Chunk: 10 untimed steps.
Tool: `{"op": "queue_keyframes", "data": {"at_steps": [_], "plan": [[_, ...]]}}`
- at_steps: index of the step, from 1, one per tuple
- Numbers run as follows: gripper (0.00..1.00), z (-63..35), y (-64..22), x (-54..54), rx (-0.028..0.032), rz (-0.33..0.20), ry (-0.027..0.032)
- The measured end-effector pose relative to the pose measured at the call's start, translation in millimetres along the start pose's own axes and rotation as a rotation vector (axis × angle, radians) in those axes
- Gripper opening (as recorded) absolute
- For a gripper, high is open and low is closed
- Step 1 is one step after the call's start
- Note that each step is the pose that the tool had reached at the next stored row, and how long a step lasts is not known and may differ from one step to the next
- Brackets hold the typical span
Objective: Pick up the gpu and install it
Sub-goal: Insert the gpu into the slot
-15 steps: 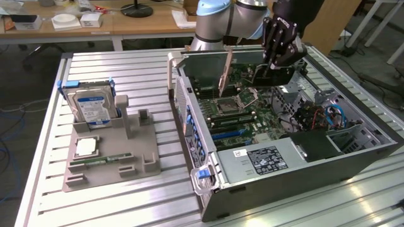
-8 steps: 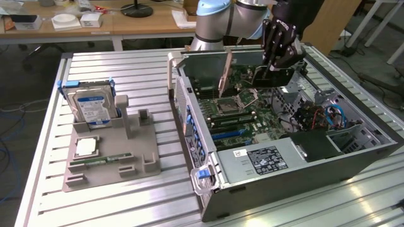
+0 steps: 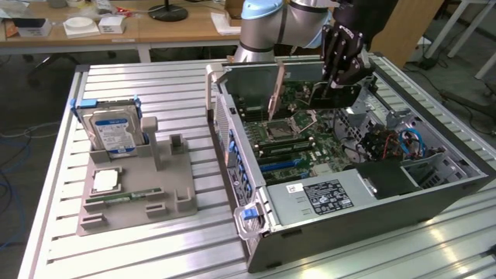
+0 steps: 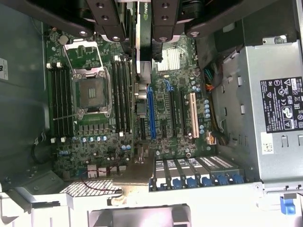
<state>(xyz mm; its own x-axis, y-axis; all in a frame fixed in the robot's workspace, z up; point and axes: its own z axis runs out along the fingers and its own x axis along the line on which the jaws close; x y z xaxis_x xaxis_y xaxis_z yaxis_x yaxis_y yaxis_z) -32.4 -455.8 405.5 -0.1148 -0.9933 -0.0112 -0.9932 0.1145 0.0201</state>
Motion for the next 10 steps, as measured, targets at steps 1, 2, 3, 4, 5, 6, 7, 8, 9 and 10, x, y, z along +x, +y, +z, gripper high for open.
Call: {"op": "queue_keyframes", "data": {"at_steps": [1, 2, 3, 4, 5, 6, 7, 8, 9, 10], "plan": [[0.26, 0.6, 0.0, 0.1, 0.0001, 0.000, 0.0008], [0.26, 1.1, 0.0, 0.0, 0.0001, 0.000, 0.0012], [0.26, 1.5, 0.0, 0.0, 0.0001, 0.000, 0.0012], [0.26, 2.2, -0.1, 0.0, 0.0001, 0.000, 0.0013], [0.26, 3.1, -0.1, 0.1, 0.0000, 0.000, 0.0012], [0.26, 3.7, 0.0, 0.1, -0.0001, 0.000, 0.0014], [0.26, 4.4, 0.1, 0.1, -0.0002, 0.000, 0.0014], [0.26, 5.1, 0.2, 0.1, -0.0002, 0.000, 0.0014], [0.26, 5.7, 0.2, 0.1, -0.0002, 0.000, 0.0013], [0.26, 6.3, 0.2, 0.1, -0.0003, 0.000, 0.0015]]}}
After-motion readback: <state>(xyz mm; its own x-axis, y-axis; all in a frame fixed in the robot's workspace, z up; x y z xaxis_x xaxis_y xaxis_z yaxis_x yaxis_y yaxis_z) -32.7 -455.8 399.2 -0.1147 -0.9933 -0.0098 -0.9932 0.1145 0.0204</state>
